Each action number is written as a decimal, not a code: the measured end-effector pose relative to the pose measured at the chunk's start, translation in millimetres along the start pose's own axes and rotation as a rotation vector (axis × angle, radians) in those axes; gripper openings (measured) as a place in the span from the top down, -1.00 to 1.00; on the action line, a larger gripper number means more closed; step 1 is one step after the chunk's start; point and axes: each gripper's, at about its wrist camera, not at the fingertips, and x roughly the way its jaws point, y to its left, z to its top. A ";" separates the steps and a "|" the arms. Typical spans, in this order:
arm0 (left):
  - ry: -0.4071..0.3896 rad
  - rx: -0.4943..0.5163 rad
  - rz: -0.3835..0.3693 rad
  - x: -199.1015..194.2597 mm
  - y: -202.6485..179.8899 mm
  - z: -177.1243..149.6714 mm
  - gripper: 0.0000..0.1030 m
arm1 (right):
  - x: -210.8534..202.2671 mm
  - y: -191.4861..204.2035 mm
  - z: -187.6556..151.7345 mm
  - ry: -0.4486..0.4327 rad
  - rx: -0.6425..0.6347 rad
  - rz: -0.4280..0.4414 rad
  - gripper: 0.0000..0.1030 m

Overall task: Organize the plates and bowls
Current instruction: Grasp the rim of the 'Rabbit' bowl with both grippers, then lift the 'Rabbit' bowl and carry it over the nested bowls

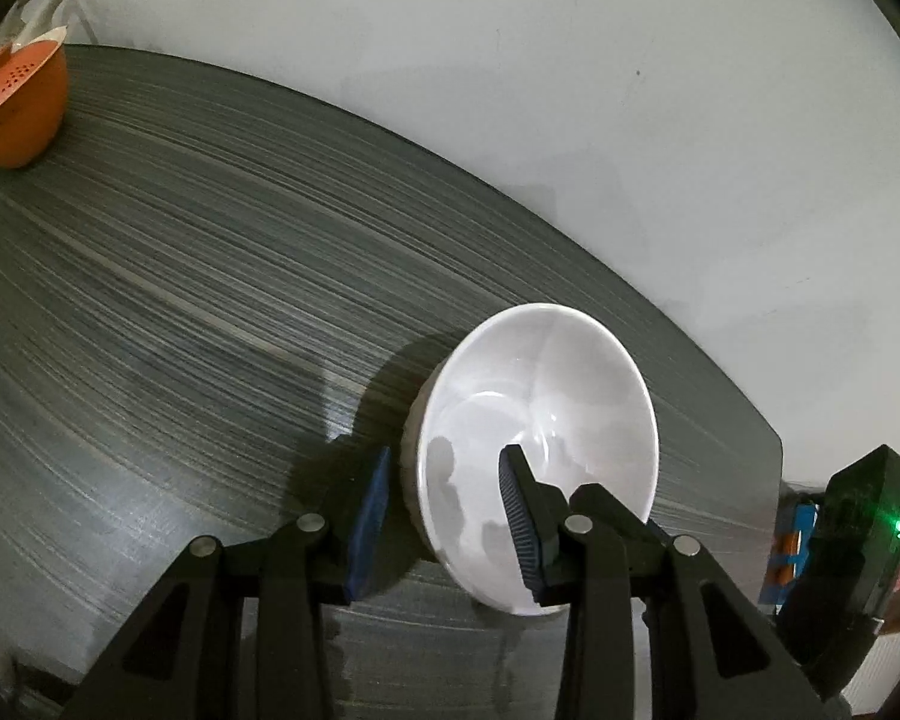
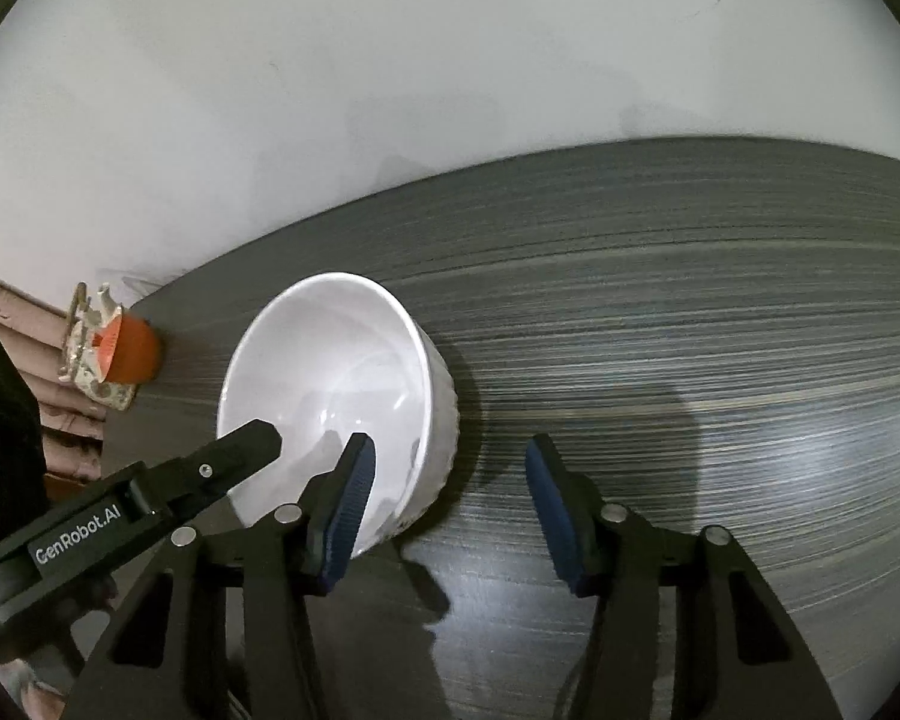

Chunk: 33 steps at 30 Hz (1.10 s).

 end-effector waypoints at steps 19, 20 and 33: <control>-0.028 0.075 0.023 -40.8 -35.2 -32.1 0.58 | -29.5 2.8 -17.0 0.008 -0.006 0.042 0.52; -0.042 0.091 0.022 -50.4 -41.4 -38.7 0.58 | -37.1 3.3 -19.2 -0.002 -0.006 0.045 0.52; -0.097 0.194 0.012 -150.6 -90.3 -140.1 0.58 | -158.6 11.4 -79.3 -0.127 -0.008 0.073 0.52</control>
